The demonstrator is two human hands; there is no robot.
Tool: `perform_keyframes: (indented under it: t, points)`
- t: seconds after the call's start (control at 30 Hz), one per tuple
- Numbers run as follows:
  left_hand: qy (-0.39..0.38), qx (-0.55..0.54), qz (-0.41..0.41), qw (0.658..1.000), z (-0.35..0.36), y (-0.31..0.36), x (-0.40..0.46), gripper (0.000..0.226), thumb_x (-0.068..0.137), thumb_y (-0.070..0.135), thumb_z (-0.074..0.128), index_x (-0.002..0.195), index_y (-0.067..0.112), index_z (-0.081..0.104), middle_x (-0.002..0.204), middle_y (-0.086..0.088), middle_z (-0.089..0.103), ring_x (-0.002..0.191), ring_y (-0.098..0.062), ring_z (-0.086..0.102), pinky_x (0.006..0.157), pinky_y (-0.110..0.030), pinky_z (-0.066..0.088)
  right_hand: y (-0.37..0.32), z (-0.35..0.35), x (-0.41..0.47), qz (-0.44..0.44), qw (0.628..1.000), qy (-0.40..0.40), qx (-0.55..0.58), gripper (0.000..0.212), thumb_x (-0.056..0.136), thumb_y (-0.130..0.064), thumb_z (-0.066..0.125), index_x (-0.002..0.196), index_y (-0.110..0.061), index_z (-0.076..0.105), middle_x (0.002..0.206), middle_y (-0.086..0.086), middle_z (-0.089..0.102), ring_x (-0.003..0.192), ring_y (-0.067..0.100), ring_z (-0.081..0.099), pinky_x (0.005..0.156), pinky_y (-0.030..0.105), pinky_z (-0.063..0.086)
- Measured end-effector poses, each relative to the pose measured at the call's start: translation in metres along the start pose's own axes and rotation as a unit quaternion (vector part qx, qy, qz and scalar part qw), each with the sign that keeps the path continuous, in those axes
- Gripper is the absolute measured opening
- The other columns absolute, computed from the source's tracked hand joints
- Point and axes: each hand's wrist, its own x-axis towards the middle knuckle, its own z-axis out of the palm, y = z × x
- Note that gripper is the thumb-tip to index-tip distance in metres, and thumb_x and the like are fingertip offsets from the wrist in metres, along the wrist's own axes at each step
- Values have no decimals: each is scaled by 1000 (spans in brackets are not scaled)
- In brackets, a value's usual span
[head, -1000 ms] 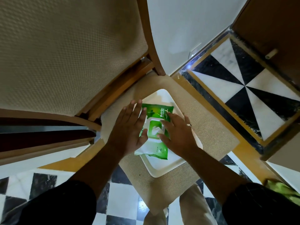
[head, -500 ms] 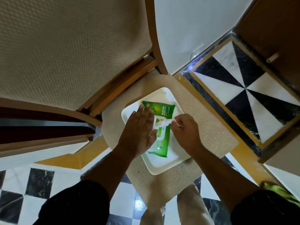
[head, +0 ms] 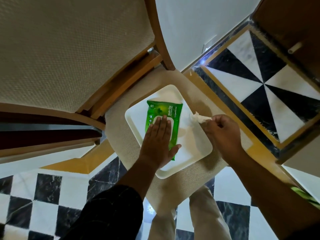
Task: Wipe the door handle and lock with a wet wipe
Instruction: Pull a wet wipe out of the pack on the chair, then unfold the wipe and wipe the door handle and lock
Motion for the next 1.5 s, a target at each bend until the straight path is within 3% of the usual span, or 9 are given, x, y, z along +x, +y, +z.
perform_keyframes:
  t: [0.3,0.4,0.53,0.7,0.83,0.97,1.2,1.37,1.5]
  points:
    - [-23,-127,-58,990,-31,25,1,83,98,61,34,157,9,8,167,-14,6,155,-29,1,126,-41,5,-5,-11,-12,-11,998,-60,-5,11,86,-23,67,76,-18,68,73,1,70,70,24,65,70,44,56]
    - [-8,-483,-178,857,-87,65,-5,53,91,62,52,125,23,64,136,-6,64,128,-26,56,104,-33,43,-26,-27,-32,-8,997,-69,33,12,87,-21,68,75,-21,70,67,-2,71,64,21,67,64,38,58]
    - [-18,-711,-208,671,-151,99,-23,7,93,24,67,95,19,71,93,-5,79,84,-21,76,74,-34,60,-61,-58,-71,-46,992,-96,65,16,90,-12,65,74,-12,69,63,4,67,58,18,61,59,34,53]
    - [72,-752,-149,638,-230,121,-60,20,90,4,69,110,5,66,105,-13,74,89,-23,72,63,-25,60,-117,-110,-141,-132,989,-63,6,19,88,-10,64,71,-3,62,66,22,62,59,17,56,59,32,46]
    - [103,-783,-105,605,-282,135,-93,29,85,-6,70,104,14,63,104,-12,72,91,-28,71,52,-24,58,-157,-153,-195,-273,953,30,-126,19,82,-15,67,66,-14,57,62,1,55,58,9,51,57,31,42]
    - [74,-769,-33,633,-319,156,-123,29,84,-4,72,106,14,63,105,-16,72,90,-31,71,58,-33,56,-181,-191,-245,-307,928,84,-194,9,77,-26,63,72,-19,59,71,-6,57,64,6,52,55,19,38]
    - [45,-696,78,712,-363,214,-166,34,82,23,81,112,18,65,96,-9,76,67,-15,70,49,-24,50,-206,-245,-297,-280,955,67,65,27,93,-30,63,78,-8,65,66,5,61,59,9,55,56,23,46]
    - [45,-680,103,724,-391,255,-172,43,75,30,86,108,21,61,105,-13,71,92,-30,70,61,-33,55,-206,-286,-289,-254,942,133,173,24,93,-21,63,70,-15,67,72,5,68,68,24,62,59,33,51]
    - [48,-692,103,713,-409,290,-154,39,73,23,88,102,20,63,93,-16,68,70,-24,56,42,-24,35,-208,-329,-269,-234,919,147,282,25,95,-20,60,71,-13,67,76,15,71,71,30,64,66,42,54]
